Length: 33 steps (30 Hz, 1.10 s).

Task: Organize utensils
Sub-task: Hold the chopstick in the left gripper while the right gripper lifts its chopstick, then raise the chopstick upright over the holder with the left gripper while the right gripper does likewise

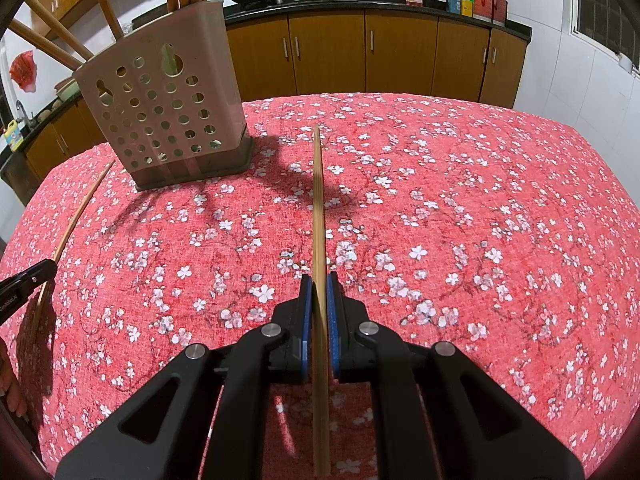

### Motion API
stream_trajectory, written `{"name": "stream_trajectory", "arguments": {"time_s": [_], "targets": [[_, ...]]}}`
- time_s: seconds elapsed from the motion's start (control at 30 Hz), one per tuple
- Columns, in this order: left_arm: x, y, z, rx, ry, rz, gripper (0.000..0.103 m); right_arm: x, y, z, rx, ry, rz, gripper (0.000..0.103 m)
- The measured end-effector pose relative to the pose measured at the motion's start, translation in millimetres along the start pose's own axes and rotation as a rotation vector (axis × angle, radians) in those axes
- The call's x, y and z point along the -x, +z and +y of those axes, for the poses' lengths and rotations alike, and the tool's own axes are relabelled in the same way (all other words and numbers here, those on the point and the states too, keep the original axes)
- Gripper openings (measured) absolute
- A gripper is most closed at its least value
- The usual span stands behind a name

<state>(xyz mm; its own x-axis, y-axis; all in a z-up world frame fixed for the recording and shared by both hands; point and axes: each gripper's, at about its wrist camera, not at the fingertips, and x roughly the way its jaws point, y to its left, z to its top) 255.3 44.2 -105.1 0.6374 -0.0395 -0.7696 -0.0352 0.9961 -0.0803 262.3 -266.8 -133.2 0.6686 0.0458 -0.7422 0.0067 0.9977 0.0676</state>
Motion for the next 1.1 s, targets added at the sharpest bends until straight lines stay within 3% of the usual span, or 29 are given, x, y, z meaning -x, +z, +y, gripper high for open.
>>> {"name": "stream_trajectory", "arguments": {"time_s": [0.53, 1.1], "targets": [[9.6, -4.5, -2.2, -0.018, 0.006, 0.018, 0.008, 17.4, -3.3, -2.6, -0.010, 0.018, -0.020, 0.008], [86.5, 25.1, 4.2, -0.009, -0.044, -0.160, 0.008, 91.0, 28.6, -13.1, -0.035, 0.038, -0.229, 0.008]]}}
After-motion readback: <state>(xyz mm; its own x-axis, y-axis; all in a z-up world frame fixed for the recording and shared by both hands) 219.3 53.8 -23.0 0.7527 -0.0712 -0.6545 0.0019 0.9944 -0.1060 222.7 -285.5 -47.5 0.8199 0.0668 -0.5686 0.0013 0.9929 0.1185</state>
